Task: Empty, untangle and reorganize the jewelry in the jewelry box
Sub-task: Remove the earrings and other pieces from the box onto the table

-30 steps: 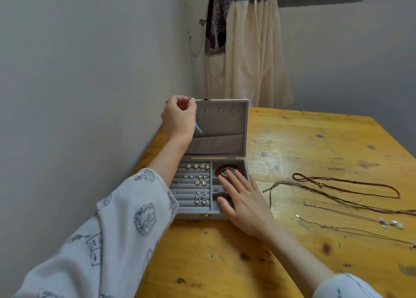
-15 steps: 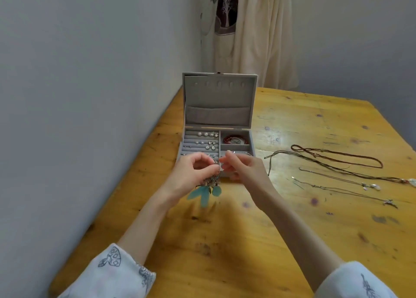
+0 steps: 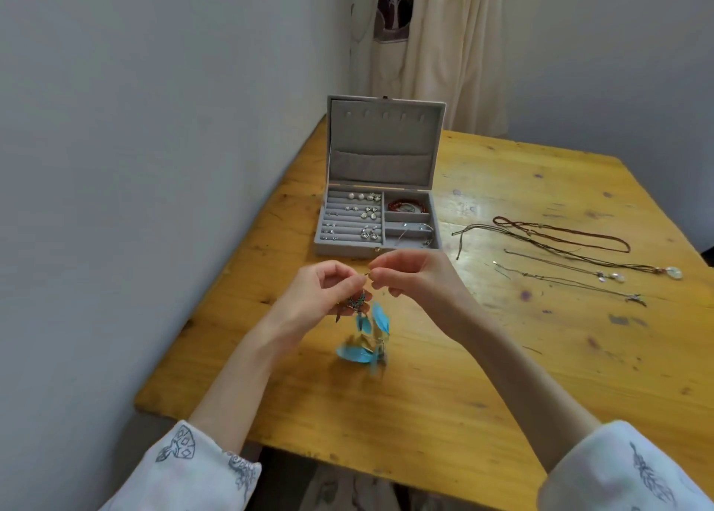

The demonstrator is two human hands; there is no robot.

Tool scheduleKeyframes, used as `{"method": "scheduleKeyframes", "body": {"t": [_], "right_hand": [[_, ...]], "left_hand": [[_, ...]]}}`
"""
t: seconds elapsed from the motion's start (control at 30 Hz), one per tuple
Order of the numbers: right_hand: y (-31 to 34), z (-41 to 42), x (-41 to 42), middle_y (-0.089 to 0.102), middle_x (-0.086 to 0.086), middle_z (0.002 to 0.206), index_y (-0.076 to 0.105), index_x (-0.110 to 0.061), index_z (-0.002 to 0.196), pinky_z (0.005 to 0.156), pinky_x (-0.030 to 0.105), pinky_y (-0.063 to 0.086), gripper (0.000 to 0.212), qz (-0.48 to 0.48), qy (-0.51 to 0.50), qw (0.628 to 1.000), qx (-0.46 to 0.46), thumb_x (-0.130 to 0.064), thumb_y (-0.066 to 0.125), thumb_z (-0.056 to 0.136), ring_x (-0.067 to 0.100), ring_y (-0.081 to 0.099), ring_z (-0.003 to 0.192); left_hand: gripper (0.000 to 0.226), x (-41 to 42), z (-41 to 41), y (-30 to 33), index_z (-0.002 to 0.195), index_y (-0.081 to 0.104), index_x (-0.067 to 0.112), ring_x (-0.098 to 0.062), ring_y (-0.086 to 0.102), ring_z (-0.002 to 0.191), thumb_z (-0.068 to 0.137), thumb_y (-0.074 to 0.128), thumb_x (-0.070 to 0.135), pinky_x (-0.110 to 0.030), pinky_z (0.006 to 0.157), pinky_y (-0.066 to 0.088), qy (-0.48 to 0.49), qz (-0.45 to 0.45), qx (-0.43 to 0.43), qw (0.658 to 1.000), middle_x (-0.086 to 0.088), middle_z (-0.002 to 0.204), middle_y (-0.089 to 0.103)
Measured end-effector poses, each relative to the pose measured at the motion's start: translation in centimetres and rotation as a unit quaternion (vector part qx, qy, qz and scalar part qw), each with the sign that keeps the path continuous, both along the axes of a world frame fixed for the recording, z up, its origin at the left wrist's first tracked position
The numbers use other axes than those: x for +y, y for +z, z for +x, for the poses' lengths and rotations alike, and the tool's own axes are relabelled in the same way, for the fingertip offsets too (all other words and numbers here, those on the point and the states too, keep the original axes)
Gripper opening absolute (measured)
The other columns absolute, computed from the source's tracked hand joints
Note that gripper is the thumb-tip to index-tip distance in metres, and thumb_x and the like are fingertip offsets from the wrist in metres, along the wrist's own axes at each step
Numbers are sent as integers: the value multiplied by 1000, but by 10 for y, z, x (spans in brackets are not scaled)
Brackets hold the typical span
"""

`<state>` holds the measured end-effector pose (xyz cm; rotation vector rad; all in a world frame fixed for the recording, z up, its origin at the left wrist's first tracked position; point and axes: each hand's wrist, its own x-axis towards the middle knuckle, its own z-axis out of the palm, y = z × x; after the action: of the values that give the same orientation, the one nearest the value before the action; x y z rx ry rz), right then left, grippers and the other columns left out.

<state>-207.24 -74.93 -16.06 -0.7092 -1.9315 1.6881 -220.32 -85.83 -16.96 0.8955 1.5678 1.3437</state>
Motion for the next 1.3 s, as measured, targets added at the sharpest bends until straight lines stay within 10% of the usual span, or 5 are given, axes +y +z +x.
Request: {"method": "scheduleKeyframes", "body": {"t": [0.3,0.7,0.93,1.2,1.3], "right_hand": [[-36,26,-14,68,0,86,70,-21,89,73,29,49,13,183,53,956,-224,-15,59,86,10,58,77],[-46,55,-34,41,-10,119,57,-35,117,89,19,27,36,276,257,880,-287,-34,65,82,5,32,109],[-49,71,-31,42,-15,131,58,-34,119,98,19,33,41,326,269,869,-258,-8,51,88,4,36,119],[-60,70,-47,61,1,113,71,-24,101,81,35,49,19,527,199,810,-162,-30,60,86,22,54,101],[-56,60,-53,66,1,101,72,-17,95,78,28,46,15,426,134,886,-126,-23,61,87,14,55,94]], "left_hand": [[14,-14,-2,-14,96,61,6,-19,70,73,92,51,15,-23,68,57,67,-40,16,997,-9,85,72],[10,-36,18,-50,92,55,8,-25,70,83,92,51,17,-22,66,56,178,62,-93,978,-9,85,73],[8,-38,17,-58,90,55,9,-27,69,86,91,52,16,-27,73,56,179,107,-94,973,-11,87,73],[7,-40,16,-62,90,55,11,-28,69,87,91,52,16,-28,75,56,170,120,-90,974,-11,88,73],[6,-40,15,-62,88,55,11,-29,69,86,90,52,16,-29,75,56,170,127,-96,973,-11,87,73]]}}
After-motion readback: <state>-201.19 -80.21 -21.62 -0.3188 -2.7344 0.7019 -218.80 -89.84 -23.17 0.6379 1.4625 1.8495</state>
